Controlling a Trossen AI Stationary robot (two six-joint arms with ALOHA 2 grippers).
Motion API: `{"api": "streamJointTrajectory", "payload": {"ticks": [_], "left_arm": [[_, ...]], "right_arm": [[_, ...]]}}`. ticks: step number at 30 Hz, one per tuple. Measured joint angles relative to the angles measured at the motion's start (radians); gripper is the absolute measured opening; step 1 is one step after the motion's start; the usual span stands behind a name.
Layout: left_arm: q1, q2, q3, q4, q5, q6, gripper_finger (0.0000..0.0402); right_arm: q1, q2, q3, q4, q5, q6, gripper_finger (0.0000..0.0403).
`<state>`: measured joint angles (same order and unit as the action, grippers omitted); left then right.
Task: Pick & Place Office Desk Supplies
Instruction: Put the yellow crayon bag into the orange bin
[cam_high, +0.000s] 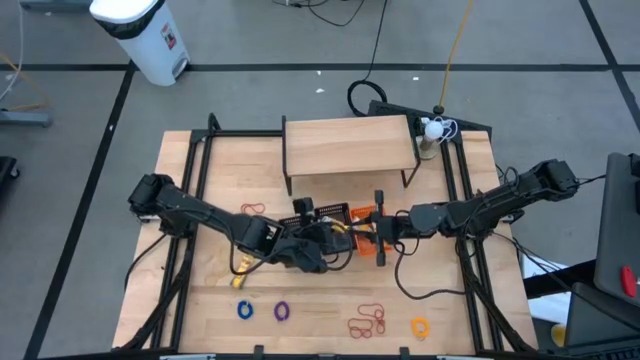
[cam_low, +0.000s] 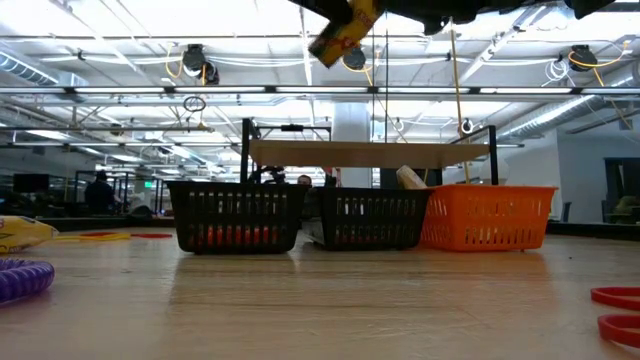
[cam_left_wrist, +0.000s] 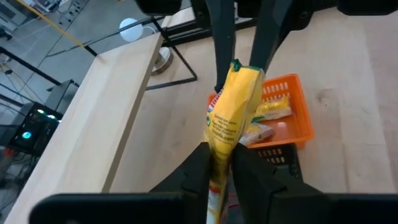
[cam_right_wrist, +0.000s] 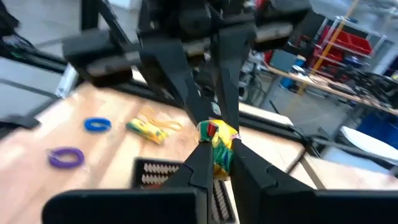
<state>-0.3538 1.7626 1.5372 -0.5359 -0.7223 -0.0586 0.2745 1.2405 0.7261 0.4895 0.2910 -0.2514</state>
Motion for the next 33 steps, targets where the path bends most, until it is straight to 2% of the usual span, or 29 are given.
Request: {"api": "streamJointTrajectory", "payload": {"ticks": [11, 16, 21, 28, 33], "left_arm": [[-0.001, 0.0, 0.0, -0.067, 0.009, 0.015, 0.0093], [-0.011, -0.012, 0.0, -0.183, -0.085, -0.036, 0.0094], [-0.044, -0.05, 0.0, -0.279, -0.186, -0.113, 0.0094], [-0.109, -0.112, 0.0, -0.382, -0.193, -0.219, 0.0094], [-0.154, -0.148, 0.0, -0.474, -0.196, -0.326, 0.0095]], "right_arm": [[0.002, -0.007, 0.0, -0.022, 0.024, 0.004, 0.0023], [0.002, -0.032, 0.0, -0.055, 0.028, 0.027, 0.0023], [0.002, -0.102, 0.0, -0.175, 0.081, 0.081, 0.0023], [0.002, -0.211, 0.0, -0.348, 0.089, 0.215, 0.0023], [0.0, -0.272, 0.0, -0.501, 0.194, 0.342, 0.0023]]}}
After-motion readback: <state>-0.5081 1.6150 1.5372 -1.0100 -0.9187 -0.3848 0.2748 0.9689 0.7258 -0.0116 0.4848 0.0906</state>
